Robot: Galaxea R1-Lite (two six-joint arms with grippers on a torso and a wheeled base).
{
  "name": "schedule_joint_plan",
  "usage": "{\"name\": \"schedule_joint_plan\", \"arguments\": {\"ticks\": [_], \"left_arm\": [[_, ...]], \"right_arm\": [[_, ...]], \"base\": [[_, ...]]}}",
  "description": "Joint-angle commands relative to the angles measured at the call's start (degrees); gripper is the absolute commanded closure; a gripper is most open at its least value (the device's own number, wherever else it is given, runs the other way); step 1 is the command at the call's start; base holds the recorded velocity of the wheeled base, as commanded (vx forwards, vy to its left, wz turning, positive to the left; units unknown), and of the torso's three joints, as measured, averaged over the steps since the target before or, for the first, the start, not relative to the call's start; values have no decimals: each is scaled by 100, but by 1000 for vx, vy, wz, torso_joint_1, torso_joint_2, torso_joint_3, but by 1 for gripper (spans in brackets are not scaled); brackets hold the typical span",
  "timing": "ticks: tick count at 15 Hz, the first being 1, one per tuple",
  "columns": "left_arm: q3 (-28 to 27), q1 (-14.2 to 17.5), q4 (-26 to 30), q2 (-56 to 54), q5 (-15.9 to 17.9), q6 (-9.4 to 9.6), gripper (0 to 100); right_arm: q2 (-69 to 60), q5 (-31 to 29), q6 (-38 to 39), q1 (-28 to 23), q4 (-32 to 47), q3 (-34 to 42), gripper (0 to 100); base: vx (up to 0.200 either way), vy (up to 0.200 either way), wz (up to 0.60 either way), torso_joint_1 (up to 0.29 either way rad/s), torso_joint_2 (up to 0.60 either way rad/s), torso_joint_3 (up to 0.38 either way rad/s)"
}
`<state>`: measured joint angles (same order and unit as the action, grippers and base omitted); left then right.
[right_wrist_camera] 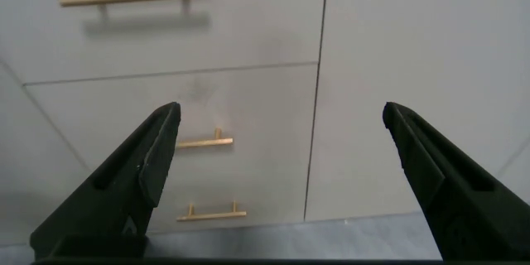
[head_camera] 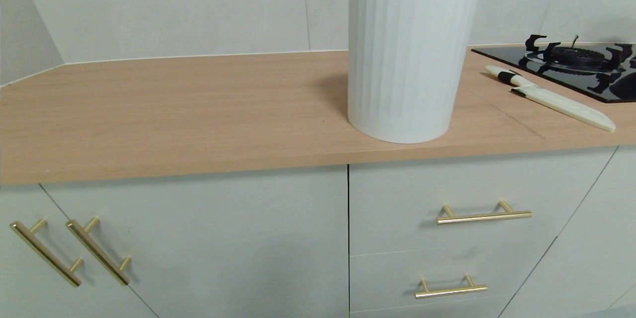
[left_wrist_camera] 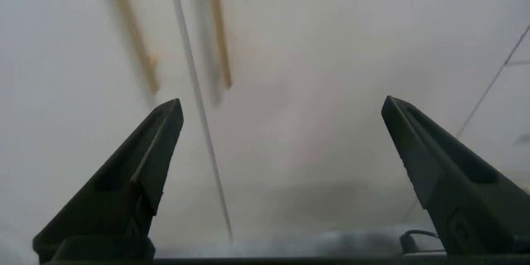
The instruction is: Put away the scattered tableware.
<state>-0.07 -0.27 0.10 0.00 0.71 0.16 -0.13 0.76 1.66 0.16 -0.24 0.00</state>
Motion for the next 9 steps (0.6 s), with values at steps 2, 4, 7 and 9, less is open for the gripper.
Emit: {"name": "schedule_joint_plan", "arguments": {"ticks": [2,4,7,9], "left_arm": [[-1,0,-1,0,0,2,0],[-1,0,-1,0,0,2,0],[-1,0,-1,0,0,2,0],[-1,0,-1,0,0,2,0]], "right_arm": [[13,4,-8,2,-2,0,0],[13,4,10,2,-2,0,0],[13,4,10,2,-2,0,0],[13,4,10,2,-2,0,0]], "base": [[0,0,0,0,0,0],[0,0,600,2,7,-2],[0,0,0,0,0,0],[0,0,0,0,0,0]]}}
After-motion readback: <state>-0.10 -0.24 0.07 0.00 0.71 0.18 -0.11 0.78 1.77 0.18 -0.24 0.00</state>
